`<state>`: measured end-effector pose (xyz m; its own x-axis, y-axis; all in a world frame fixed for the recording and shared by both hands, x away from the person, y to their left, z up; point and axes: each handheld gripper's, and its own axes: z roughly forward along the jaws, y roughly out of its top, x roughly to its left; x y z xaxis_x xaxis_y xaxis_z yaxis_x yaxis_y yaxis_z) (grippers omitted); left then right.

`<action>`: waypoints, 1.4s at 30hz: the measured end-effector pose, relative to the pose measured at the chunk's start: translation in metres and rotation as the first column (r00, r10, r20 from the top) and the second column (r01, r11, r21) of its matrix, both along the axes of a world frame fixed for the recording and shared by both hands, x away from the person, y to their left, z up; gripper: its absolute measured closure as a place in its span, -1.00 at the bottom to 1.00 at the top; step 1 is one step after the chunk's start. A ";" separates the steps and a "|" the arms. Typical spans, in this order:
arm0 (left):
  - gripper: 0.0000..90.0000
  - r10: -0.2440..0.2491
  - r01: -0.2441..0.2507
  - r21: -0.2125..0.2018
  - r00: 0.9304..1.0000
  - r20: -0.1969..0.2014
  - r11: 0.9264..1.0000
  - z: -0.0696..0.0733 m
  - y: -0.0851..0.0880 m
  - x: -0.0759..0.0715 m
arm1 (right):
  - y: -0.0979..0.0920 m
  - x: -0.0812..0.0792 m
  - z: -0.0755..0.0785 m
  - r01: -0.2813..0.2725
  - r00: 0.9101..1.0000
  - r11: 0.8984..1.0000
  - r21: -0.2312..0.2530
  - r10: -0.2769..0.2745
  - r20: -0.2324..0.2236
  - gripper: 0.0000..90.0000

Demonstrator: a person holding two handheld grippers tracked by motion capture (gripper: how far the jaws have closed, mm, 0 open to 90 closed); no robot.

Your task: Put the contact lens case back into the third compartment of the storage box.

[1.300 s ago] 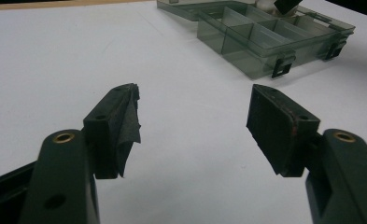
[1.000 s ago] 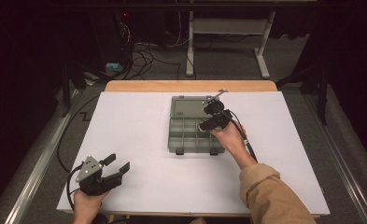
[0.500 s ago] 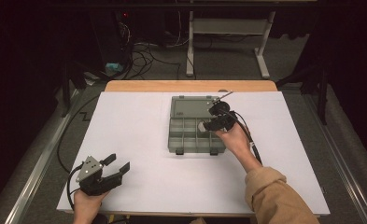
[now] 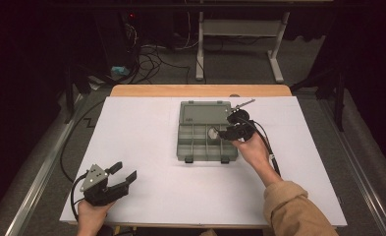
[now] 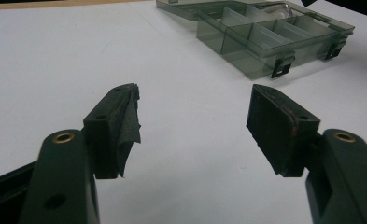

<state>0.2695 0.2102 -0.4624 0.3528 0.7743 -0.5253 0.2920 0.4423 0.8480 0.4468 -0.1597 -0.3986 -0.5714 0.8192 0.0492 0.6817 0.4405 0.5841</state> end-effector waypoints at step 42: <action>-0.24 -0.015 0.015 -0.018 1.000 0.000 1.000 0.001 0.000 0.002 | -0.035 -0.008 -0.020 0.085 0.995 0.996 0.021 -0.084 -0.056 0.57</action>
